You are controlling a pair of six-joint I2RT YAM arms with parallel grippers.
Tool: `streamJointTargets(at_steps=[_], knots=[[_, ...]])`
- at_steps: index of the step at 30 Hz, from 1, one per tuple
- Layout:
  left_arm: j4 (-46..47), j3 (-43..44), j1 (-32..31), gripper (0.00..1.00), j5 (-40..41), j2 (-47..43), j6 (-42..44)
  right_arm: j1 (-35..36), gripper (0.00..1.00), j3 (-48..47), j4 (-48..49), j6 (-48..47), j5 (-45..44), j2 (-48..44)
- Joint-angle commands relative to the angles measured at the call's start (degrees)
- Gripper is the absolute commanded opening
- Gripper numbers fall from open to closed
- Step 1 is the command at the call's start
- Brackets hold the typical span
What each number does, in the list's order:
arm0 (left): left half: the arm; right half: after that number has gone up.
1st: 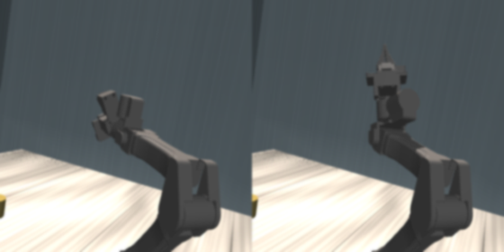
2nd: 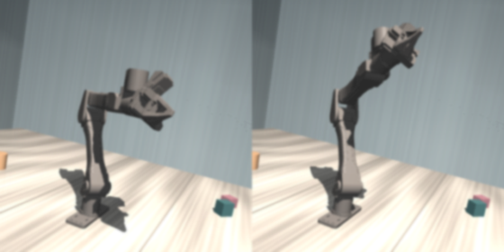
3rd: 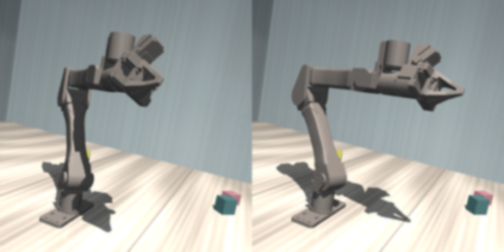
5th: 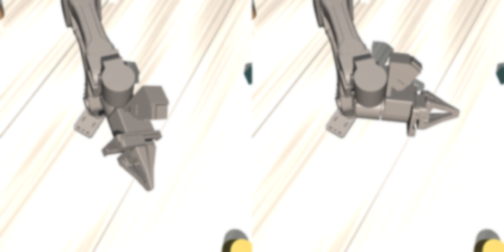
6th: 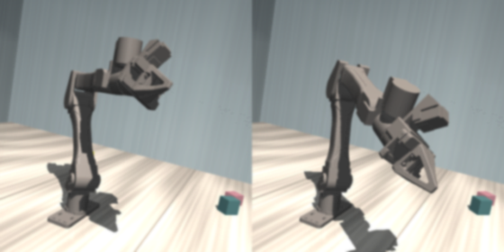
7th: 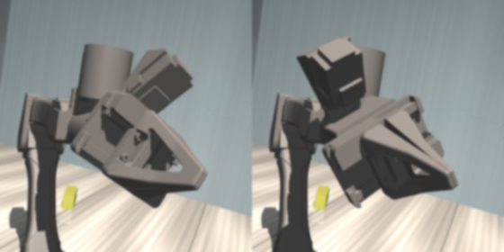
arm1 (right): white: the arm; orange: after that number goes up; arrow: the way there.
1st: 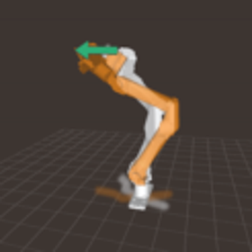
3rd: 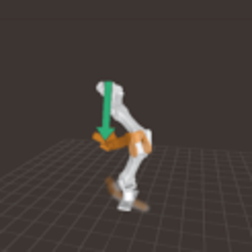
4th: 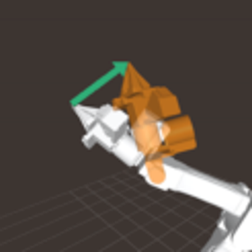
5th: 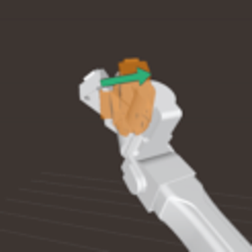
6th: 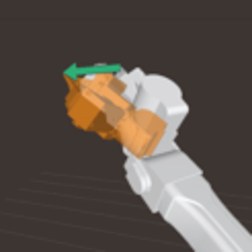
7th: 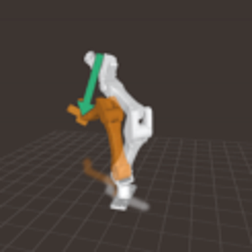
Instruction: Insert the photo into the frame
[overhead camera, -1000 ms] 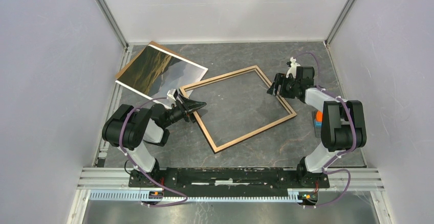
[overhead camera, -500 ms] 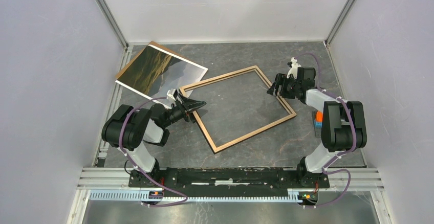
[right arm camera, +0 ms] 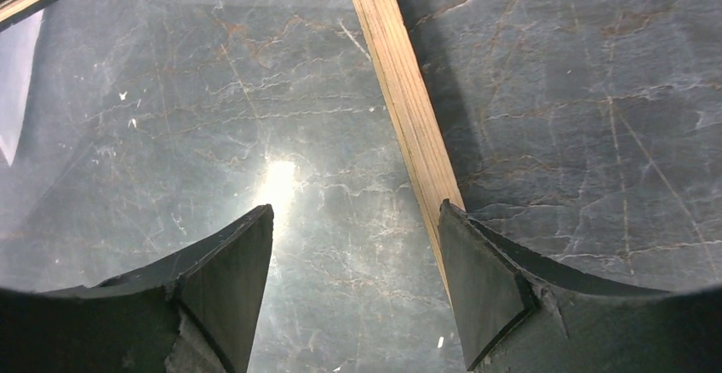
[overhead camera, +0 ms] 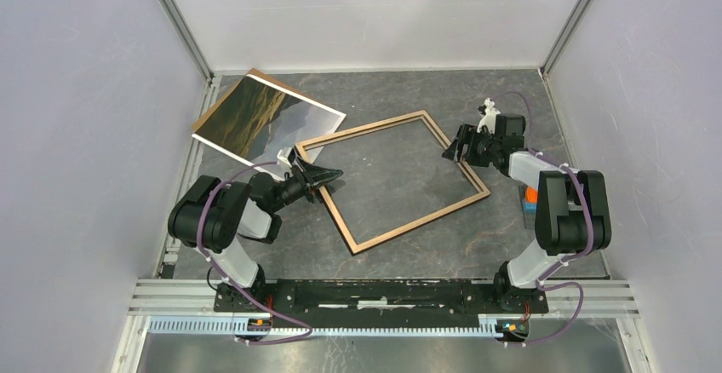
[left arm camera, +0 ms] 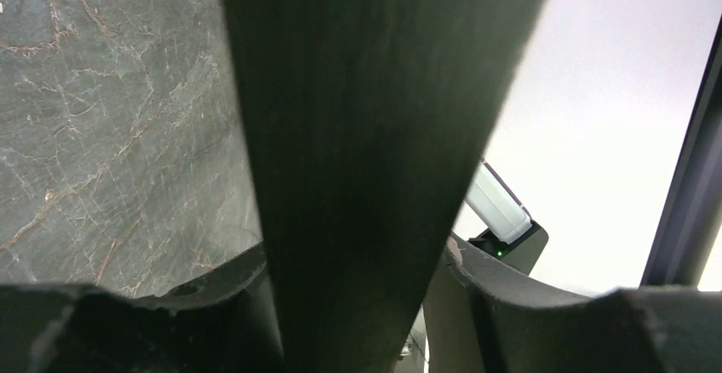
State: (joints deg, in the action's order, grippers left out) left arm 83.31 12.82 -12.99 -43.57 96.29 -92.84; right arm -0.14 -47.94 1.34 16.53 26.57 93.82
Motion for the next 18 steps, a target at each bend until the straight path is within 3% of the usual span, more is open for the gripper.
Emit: streamJointTargets(at_steps=[1,18], knots=[[5.86,1.49,-0.28,0.55,0.61,-1.71,-2.66,-0.88,0.76,3.19,-3.40,2.42,5.49,-0.83],[5.86,2.23,-0.10,0.51,0.97,-2.32,-5.73,-3.90,0.77,4.87,-1.77,2.55,6.53,0.00]])
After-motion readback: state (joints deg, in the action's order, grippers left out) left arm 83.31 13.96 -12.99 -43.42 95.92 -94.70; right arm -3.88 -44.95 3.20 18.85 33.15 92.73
